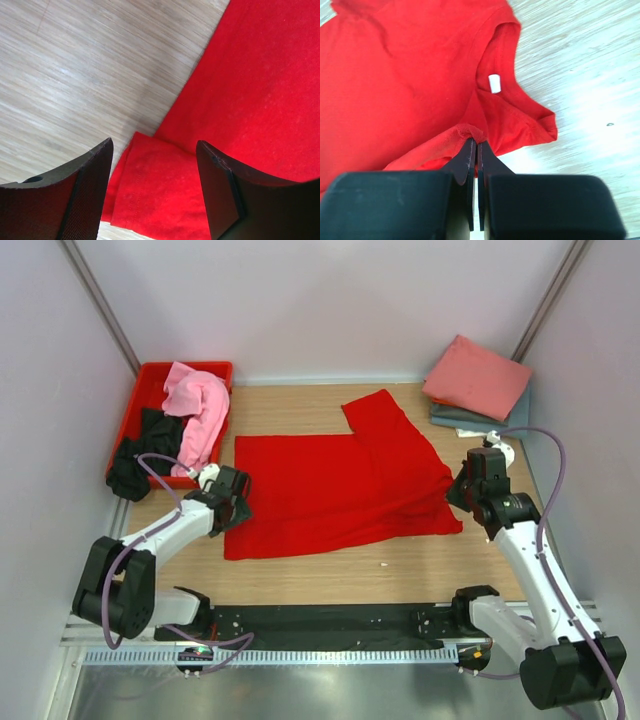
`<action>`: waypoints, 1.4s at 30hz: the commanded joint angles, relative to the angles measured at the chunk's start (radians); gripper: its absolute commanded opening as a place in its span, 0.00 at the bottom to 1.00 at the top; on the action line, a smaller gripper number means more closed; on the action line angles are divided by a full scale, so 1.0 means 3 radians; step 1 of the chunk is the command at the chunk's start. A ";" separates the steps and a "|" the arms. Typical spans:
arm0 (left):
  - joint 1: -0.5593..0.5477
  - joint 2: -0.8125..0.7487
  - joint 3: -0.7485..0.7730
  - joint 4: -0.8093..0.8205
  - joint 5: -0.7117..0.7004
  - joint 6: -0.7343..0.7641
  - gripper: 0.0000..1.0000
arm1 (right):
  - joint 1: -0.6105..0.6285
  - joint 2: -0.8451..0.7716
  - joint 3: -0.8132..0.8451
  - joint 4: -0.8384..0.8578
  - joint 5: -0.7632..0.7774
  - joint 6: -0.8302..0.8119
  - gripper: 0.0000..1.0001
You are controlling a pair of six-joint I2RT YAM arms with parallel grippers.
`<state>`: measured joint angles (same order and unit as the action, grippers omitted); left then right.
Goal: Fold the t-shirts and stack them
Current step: Fold the tshirt
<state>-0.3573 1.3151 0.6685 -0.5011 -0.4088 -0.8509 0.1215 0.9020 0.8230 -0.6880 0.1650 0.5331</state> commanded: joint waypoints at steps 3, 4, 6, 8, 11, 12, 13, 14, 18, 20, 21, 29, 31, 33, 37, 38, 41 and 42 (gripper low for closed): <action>0.0020 0.0019 0.0073 0.0187 -0.0095 0.0044 0.67 | -0.0022 0.0061 0.0263 -0.0013 0.0375 0.0074 0.01; 0.0020 0.0009 0.0073 0.0182 -0.0090 0.0044 0.67 | -0.0027 0.0066 0.0283 -0.0013 0.0391 0.0089 0.01; 0.0020 -0.0002 0.0067 0.0203 -0.0095 0.0065 0.65 | -0.0032 0.0077 0.0319 -0.0033 0.0457 0.0094 0.01; 0.0020 0.0008 0.0067 0.0208 -0.0105 0.0065 0.64 | -0.0037 0.0087 0.0340 -0.0049 0.0534 0.0100 0.01; 0.0020 0.0024 0.0047 0.0238 -0.0100 0.0075 0.63 | -0.0052 0.0112 0.0289 0.0018 0.0616 0.0094 0.01; 0.0020 0.0024 0.0047 0.0249 -0.0095 0.0085 0.63 | -0.0052 0.0148 0.0279 0.0058 0.0585 0.0094 0.01; 0.0020 0.0014 0.0047 0.0244 -0.0090 0.0085 0.63 | -0.0052 0.0239 0.0263 0.0074 0.0585 0.0099 0.01; 0.0020 0.0009 0.0042 0.0244 -0.0074 0.0090 0.62 | -0.0052 0.0291 0.0258 0.0089 0.0575 0.0105 0.01; 0.0020 -0.0104 0.0027 0.0254 0.0033 0.0085 0.58 | -0.0052 0.0485 0.0248 0.0268 0.0493 0.0110 0.01; 0.0015 -0.0160 0.0026 0.0259 0.0114 0.0070 0.55 | -0.0052 0.0638 0.0324 0.0329 0.0462 0.0095 0.01; 0.0020 -0.0180 0.0021 0.0254 0.0165 0.0070 0.53 | -0.0057 0.0700 0.0375 0.0360 0.0473 0.0079 0.01; 0.0015 -0.0538 -0.0004 0.0147 0.0227 0.0070 0.48 | -0.0093 0.1947 0.1387 0.0560 0.0544 0.0038 0.01; 0.0010 -0.0584 -0.0004 0.0116 0.0237 0.0075 0.48 | -0.0129 0.2427 0.1789 0.0514 0.0529 -0.0002 0.04; 0.0010 -0.0600 0.0006 0.0095 0.0253 0.0095 0.48 | -0.0154 0.2785 0.2087 0.0296 0.0402 -0.0023 0.24; -0.0026 -0.0615 0.0021 0.0029 0.0345 0.0126 0.48 | -0.0165 0.2998 0.2228 0.0171 0.0329 -0.0084 0.90; -0.0046 -0.0625 0.0016 0.0024 0.0370 0.0126 0.48 | -0.0165 0.2910 0.2136 0.0242 0.0355 -0.0085 0.93; -0.0200 -0.0672 0.0001 -0.0007 0.0427 0.0029 0.48 | -0.0170 0.2375 0.1773 0.0212 0.0585 -0.0090 0.97; -0.0332 -0.0702 0.0006 -0.0063 0.0427 -0.0082 0.49 | -0.0170 0.2211 0.1549 0.0202 0.0656 -0.0085 0.97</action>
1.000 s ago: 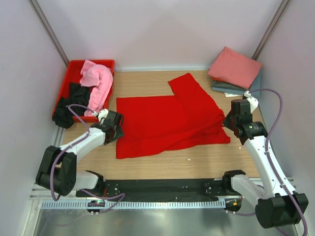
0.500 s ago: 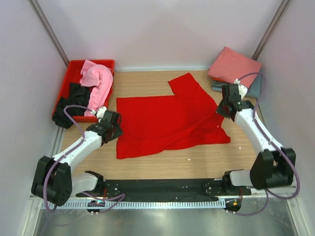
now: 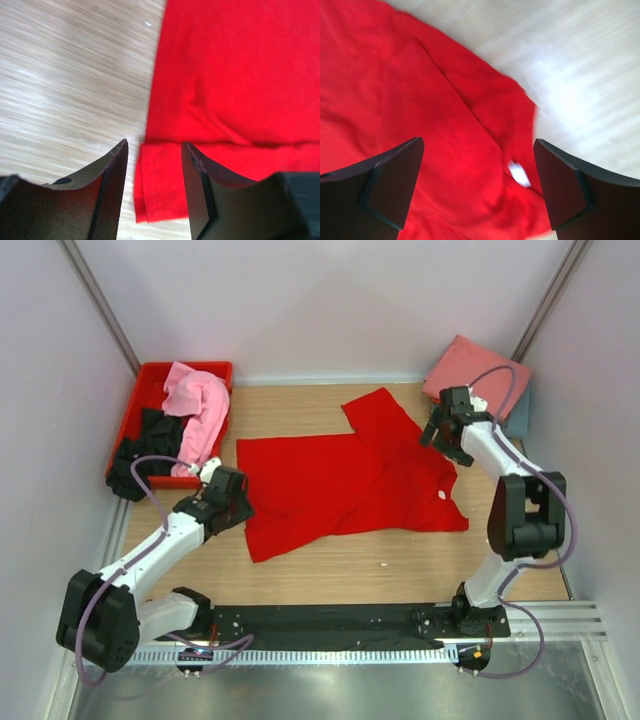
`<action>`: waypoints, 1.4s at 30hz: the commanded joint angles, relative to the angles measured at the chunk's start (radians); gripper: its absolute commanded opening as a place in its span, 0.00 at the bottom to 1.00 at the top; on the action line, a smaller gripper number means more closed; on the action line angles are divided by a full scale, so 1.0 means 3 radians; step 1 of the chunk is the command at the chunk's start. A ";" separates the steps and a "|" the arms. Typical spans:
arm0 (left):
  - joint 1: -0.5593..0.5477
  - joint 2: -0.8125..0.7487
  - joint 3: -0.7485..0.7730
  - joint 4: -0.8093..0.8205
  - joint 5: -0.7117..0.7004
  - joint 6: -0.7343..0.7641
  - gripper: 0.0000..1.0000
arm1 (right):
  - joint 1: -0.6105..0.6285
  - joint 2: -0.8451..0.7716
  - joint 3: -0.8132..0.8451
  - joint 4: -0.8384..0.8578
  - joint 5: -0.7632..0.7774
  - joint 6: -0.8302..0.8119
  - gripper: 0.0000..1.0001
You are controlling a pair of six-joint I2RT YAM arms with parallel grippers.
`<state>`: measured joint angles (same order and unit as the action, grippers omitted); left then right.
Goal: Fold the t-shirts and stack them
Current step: Fold the tshirt
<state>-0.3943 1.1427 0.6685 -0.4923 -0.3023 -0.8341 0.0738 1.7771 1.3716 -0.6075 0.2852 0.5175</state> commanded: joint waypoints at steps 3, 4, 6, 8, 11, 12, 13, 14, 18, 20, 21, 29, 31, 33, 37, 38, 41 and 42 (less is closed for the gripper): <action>-0.0439 -0.0153 -0.0019 -0.0245 -0.0040 -0.0374 0.54 | -0.0006 -0.1397 -0.0872 -0.0015 0.0124 0.0064 1.00; -0.0576 -0.0153 -0.0045 -0.0296 -0.0051 -0.0435 0.55 | -0.0006 -0.1576 -0.1037 0.0010 -0.0074 0.0100 1.00; -0.0685 -0.0163 -0.0111 -0.0302 -0.0061 -0.0630 0.58 | -0.0006 -0.1934 -0.1344 0.0107 -0.0275 0.0197 1.00; -0.0792 -0.0138 -0.0219 -0.0261 -0.0066 -0.0747 0.60 | -0.0011 -0.2063 -0.1733 0.0204 -0.0560 0.0330 1.00; -0.0864 -0.0026 -0.0316 -0.0220 -0.0061 -0.0819 0.60 | -0.0016 -0.2165 -0.2137 0.0398 -0.0776 0.0483 1.00; -0.0879 0.0000 -0.0331 -0.0220 -0.0056 -0.0840 0.60 | -0.0011 -0.2155 -0.2214 0.0439 -0.0797 0.0509 1.00; -0.0915 0.0010 -0.0377 -0.0220 -0.0056 -0.0865 0.59 | -0.0016 -0.2094 -0.2291 0.0470 -0.0812 0.0530 0.99; -0.0941 0.0006 -0.0398 -0.0215 -0.0056 -0.0896 0.60 | -0.0021 -0.2063 -0.2312 0.0516 -0.0843 0.0535 0.99; -0.1068 -0.0102 -0.0510 -0.0225 -0.0035 -0.1018 0.60 | -0.0072 -0.1920 -0.2389 0.0619 -0.0797 0.0535 0.98; -0.1150 -0.0143 -0.0561 -0.0220 -0.0086 -0.1070 0.61 | -0.0118 -0.1859 -0.2450 0.0730 -0.0817 0.0535 0.95; -0.1166 -0.0138 -0.0607 -0.0180 -0.0102 -0.1085 0.62 | -0.0169 -0.1823 -0.2511 0.0757 -0.0853 0.0530 0.94; -0.1171 0.0465 -0.0394 -0.0062 -0.0551 -0.0886 0.15 | -0.0588 -0.1521 -0.2654 0.1084 -0.1099 0.0418 0.67; -0.1166 0.0598 -0.0337 -0.0077 -0.0690 -0.0840 0.00 | -0.0690 -0.1516 -0.2649 0.1084 -0.1084 0.0356 0.56; -0.1166 0.0583 -0.0281 -0.0118 -0.0649 -0.0819 0.00 | -0.0798 -0.1491 -0.2583 0.1049 -0.1073 0.0300 0.47; -0.1166 0.0104 -0.0306 -0.0449 -0.0699 -0.0911 0.00 | -0.1145 -0.1551 -0.2491 0.0921 -0.0966 0.0259 0.42; -0.1166 -0.0009 -0.0326 -0.0638 -0.0741 -0.0967 0.00 | -0.1171 -0.1592 -0.2547 0.0931 -0.0966 0.0294 0.40; -0.1135 -0.0336 -0.0352 -0.0930 -0.0838 -0.1039 0.00 | -0.1202 -0.1766 -0.2690 0.0977 -0.0873 0.0397 0.39; -0.1120 -0.0388 -0.0357 -0.0992 -0.0848 -0.1080 0.00 | -0.1202 -0.1802 -0.2726 0.0977 -0.0894 0.0417 0.40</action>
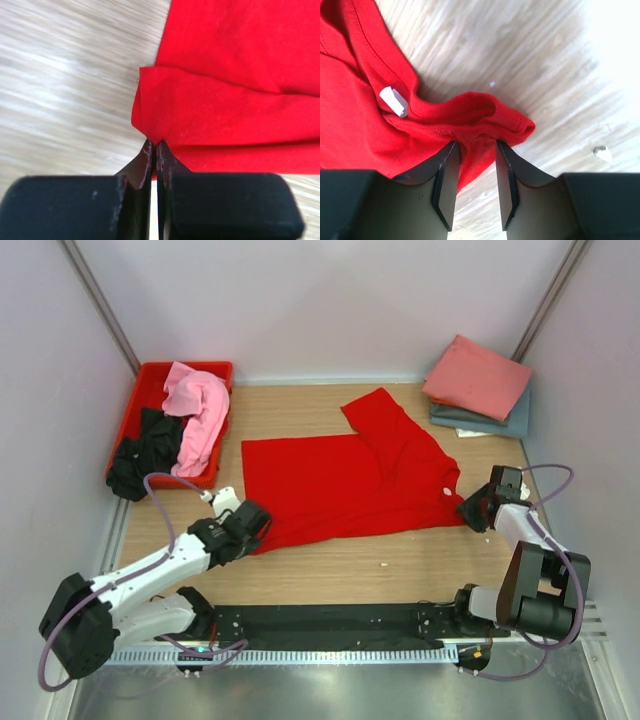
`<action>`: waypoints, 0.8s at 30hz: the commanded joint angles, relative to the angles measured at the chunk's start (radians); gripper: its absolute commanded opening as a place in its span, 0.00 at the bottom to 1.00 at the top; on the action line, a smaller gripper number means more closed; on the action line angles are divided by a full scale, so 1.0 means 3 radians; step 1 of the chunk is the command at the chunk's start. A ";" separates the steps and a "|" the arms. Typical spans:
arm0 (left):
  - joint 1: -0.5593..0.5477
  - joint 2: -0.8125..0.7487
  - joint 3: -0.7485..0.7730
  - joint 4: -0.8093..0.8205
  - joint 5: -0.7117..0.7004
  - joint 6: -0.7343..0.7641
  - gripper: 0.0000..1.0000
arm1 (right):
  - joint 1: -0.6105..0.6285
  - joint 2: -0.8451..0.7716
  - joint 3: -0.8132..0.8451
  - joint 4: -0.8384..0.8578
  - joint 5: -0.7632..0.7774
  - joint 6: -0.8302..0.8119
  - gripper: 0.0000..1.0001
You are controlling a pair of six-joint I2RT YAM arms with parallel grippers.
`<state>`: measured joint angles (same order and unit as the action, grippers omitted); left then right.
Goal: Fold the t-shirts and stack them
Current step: Fold the tshirt
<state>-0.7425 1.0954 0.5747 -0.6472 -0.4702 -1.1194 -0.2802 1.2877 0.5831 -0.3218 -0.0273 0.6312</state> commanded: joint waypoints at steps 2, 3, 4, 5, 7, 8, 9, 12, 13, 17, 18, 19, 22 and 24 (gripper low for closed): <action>0.0067 -0.0363 -0.0039 -0.0634 -0.0299 -0.0160 0.00 | -0.0022 -0.0293 -0.0215 0.0014 0.0020 0.0100 0.41; 0.0067 -0.0399 -0.0029 -0.0675 -0.0289 -0.0195 0.00 | -0.0022 -0.0344 -0.0251 0.0004 0.0009 0.0115 0.41; 0.0062 -0.0430 -0.0039 -0.0691 -0.0274 -0.0206 0.00 | -0.0022 -0.0492 -0.0287 -0.0037 0.0014 0.0120 0.41; 0.0067 -0.0460 -0.0034 -0.0757 -0.0268 -0.0226 0.00 | -0.0022 -0.0564 -0.0348 -0.0072 0.0029 0.0156 0.41; 0.0067 -0.0476 -0.0019 -0.0813 -0.0268 -0.0272 0.00 | -0.0022 -0.0854 -0.0384 -0.0205 0.0070 0.0233 0.39; 0.0067 -0.0476 0.0017 -0.0869 -0.0284 -0.0277 0.00 | -0.0027 -0.0973 -0.0399 -0.0251 0.0076 0.0289 0.32; 0.0072 -0.0481 0.0048 -0.0920 -0.0299 -0.0282 0.00 | -0.0032 -0.1080 -0.0404 -0.0282 0.0268 0.0355 0.29; 0.0077 -0.0573 0.0232 -0.1176 -0.0406 -0.0288 0.00 | -0.0175 -0.1449 -0.0349 -0.0496 0.0407 0.0402 0.08; 0.0082 -0.0624 0.0272 -0.1237 -0.0432 -0.0293 0.00 | -0.0262 -0.1535 -0.0333 -0.0593 0.0453 0.0386 0.07; 0.0118 -0.0752 0.0155 -0.1100 -0.0345 -0.0242 0.01 | -0.0579 -0.1512 -0.0328 -0.0584 0.0204 0.0259 0.06; 0.0113 -0.0676 0.0160 -0.1100 -0.0269 -0.0231 0.02 | -0.0640 -0.1450 -0.0343 -0.0549 0.0138 0.0233 0.06; 0.0118 -0.0620 0.0170 -0.1070 -0.0213 -0.0216 0.14 | -0.0656 -0.1394 -0.0358 -0.0533 -0.0055 0.0218 0.06; 0.0113 -0.0461 0.0221 -0.1029 -0.0059 -0.0134 0.69 | -0.0666 -0.1260 -0.0420 -0.0431 -0.0180 0.0207 0.05; 0.0118 -0.0435 0.0313 -0.1049 -0.0089 -0.0027 0.81 | -0.0666 -0.1321 -0.0420 -0.0365 -0.0287 0.0207 0.18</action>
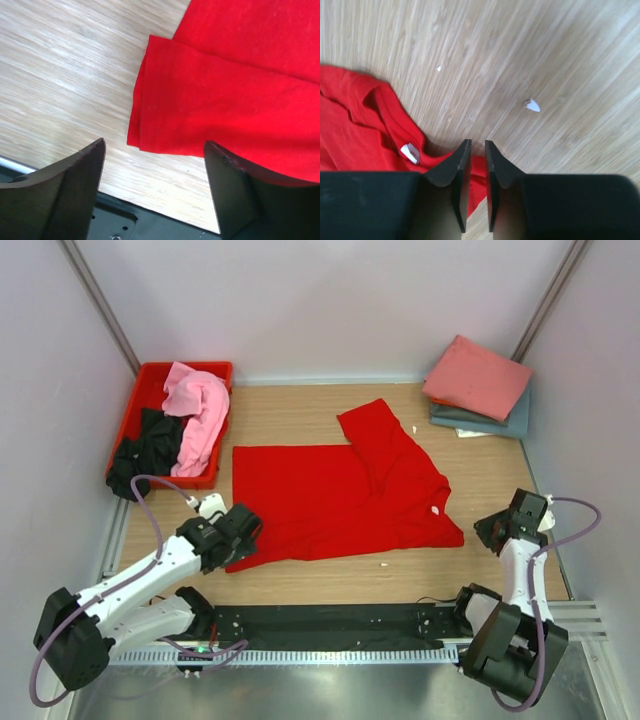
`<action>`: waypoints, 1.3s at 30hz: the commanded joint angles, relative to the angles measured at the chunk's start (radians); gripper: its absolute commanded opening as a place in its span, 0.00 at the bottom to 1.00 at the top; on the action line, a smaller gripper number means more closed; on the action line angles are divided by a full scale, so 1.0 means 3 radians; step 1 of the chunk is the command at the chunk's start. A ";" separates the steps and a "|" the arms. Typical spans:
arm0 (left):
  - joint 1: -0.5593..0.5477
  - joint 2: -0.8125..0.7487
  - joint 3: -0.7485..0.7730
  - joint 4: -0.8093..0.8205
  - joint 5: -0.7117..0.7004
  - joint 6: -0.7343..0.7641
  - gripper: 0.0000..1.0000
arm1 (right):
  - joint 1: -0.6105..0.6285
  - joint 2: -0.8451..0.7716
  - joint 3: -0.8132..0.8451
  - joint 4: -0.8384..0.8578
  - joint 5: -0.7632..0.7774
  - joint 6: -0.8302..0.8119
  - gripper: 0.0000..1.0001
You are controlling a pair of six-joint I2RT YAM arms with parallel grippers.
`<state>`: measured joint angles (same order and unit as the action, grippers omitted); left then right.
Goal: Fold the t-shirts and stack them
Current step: Fold the tshirt, then flatten the tshirt out
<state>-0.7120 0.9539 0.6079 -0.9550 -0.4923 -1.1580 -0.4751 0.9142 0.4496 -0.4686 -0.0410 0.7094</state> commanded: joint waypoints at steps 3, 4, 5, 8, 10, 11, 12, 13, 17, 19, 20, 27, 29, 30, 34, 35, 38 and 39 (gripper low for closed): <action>0.0016 0.0037 0.0524 -0.0120 -0.0250 0.0280 0.89 | -0.0012 -0.0199 0.0163 0.0141 -0.0364 -0.0069 0.47; 0.0016 0.0047 0.0687 -0.0130 -0.0362 0.0316 0.91 | -0.0012 -0.0285 0.0204 0.0156 -0.0405 -0.0064 0.55; 0.0016 0.0118 0.0760 -0.0110 -0.0389 0.0362 0.91 | 0.0014 -0.0327 0.0290 0.0166 -0.0436 -0.0064 0.67; 0.0011 0.0383 0.0995 0.0140 -0.0379 0.0638 0.89 | 0.0258 -0.0399 0.0429 0.0334 -0.0538 -0.0094 0.72; 0.0016 0.0578 0.1143 0.0354 -0.0369 0.0827 0.86 | 0.0554 -0.0206 0.0607 0.0473 -0.0533 -0.0160 0.71; 0.0016 0.0796 0.1184 0.0396 -0.0369 0.0863 0.85 | 0.0936 -0.0103 0.0699 0.0483 -0.0472 -0.0267 0.71; 0.0026 0.0910 0.1241 0.0402 -0.0374 0.0884 0.83 | 0.1172 0.0040 0.0801 0.0387 -0.0269 -0.0309 0.71; 0.0037 0.1002 0.1352 0.0336 -0.0379 0.0904 0.81 | 0.1347 0.0168 0.0909 0.0320 -0.0196 -0.0349 0.70; 0.0088 0.1238 0.1273 0.0202 -0.0384 0.0726 0.69 | 0.1849 0.0618 0.1140 0.0268 -0.0170 -0.0488 0.68; 0.0205 0.1152 0.0981 0.0360 -0.0251 0.0705 0.65 | 0.1901 0.0812 0.1196 0.0320 -0.0231 -0.0584 0.69; 0.0256 0.1116 0.0889 0.0406 -0.0200 0.0675 0.64 | 0.1921 0.0884 0.1247 0.0320 -0.0262 -0.0636 0.68; 0.0956 0.0799 0.0138 0.0948 0.0382 0.0751 0.60 | 0.2258 0.1534 0.1789 -0.0048 -0.0145 -0.0999 0.68; 0.1074 0.0844 0.0101 0.1046 0.0424 0.0766 0.59 | 0.2376 0.1697 0.1927 -0.0104 -0.0068 -0.1040 0.69; 0.1105 0.0875 0.0096 0.1061 0.0409 0.0761 0.59 | 0.2412 0.1753 0.1978 -0.0160 0.0013 -0.1055 0.70; 0.1156 0.1008 0.0070 0.1204 0.0388 0.0792 0.57 | 0.2581 0.2116 0.2284 -0.0299 0.0397 -0.1132 0.72; 0.1162 0.1059 0.0065 0.1215 0.0393 0.0792 0.55 | 0.2596 0.2203 0.2341 -0.0324 0.0438 -0.1147 0.72; 0.1197 0.1100 0.0019 0.1296 0.0429 0.0812 0.51 | 0.2632 0.2489 0.2571 -0.0478 0.0637 -0.1183 0.74; 0.1207 0.1105 0.0004 0.1302 0.0444 0.0807 0.49 | 0.2642 0.2556 0.2617 -0.0488 0.0678 -0.1204 0.75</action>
<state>-0.3630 1.2804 0.6231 -0.6216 -0.3729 -0.9295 0.3115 1.6318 1.1656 -0.5652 0.0608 0.3855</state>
